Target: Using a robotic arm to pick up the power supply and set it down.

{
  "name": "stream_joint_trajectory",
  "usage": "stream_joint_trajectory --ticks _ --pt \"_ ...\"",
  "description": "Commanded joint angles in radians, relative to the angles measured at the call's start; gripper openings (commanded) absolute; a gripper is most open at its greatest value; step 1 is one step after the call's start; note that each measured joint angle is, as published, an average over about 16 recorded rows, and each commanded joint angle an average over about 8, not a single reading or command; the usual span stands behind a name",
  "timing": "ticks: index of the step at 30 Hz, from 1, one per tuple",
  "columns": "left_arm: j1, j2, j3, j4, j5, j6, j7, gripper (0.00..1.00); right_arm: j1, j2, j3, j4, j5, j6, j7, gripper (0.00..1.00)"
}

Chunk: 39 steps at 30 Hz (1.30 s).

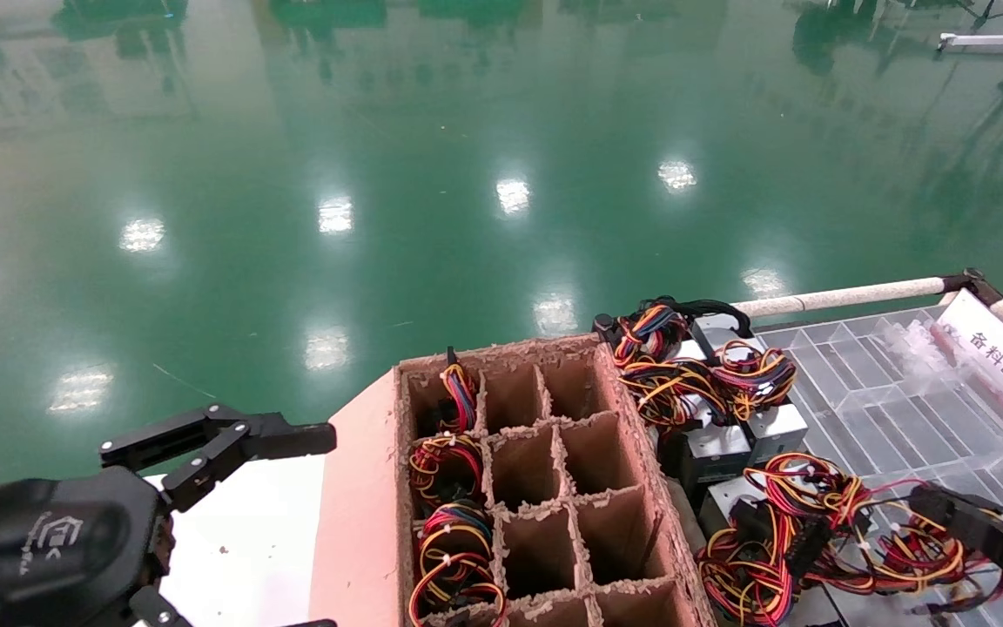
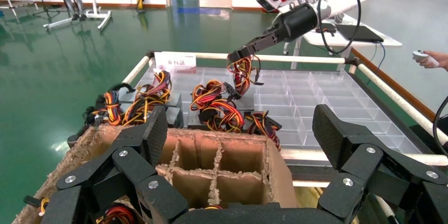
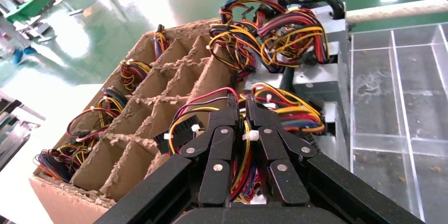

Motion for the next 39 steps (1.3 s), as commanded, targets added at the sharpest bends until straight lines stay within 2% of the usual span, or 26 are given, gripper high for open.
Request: stream_joint_trajectory --ticks 1,13,14,21,22,39 --pt "0.0 0.0 0.0 0.0 0.0 0.0 0.0 1.0 -0.016 0.001 -0.011 -0.008 0.032 -0.014 -0.02 0.0" --pt "0.0 0.0 0.0 0.0 0.0 0.0 0.0 1.0 -0.085 0.003 -0.06 -0.037 0.15 -0.055 -0.101 0.0" --pt "0.0 0.0 0.0 0.0 0.0 0.0 0.0 1.0 -0.091 0.003 -0.064 -0.037 0.158 -0.057 -0.107 0.03" --pt "0.0 0.0 0.0 0.0 0.0 0.0 0.0 1.0 -0.115 0.004 -0.081 -0.037 0.191 -0.062 -0.129 0.89" --pt "0.0 0.0 0.0 0.0 0.0 0.0 0.0 1.0 -0.116 0.003 -0.082 -0.037 0.193 -0.062 -0.13 0.98" --pt "0.0 0.0 0.0 0.0 0.0 0.0 0.0 1.0 -0.11 0.004 -0.078 -0.035 0.185 -0.063 -0.127 1.0"
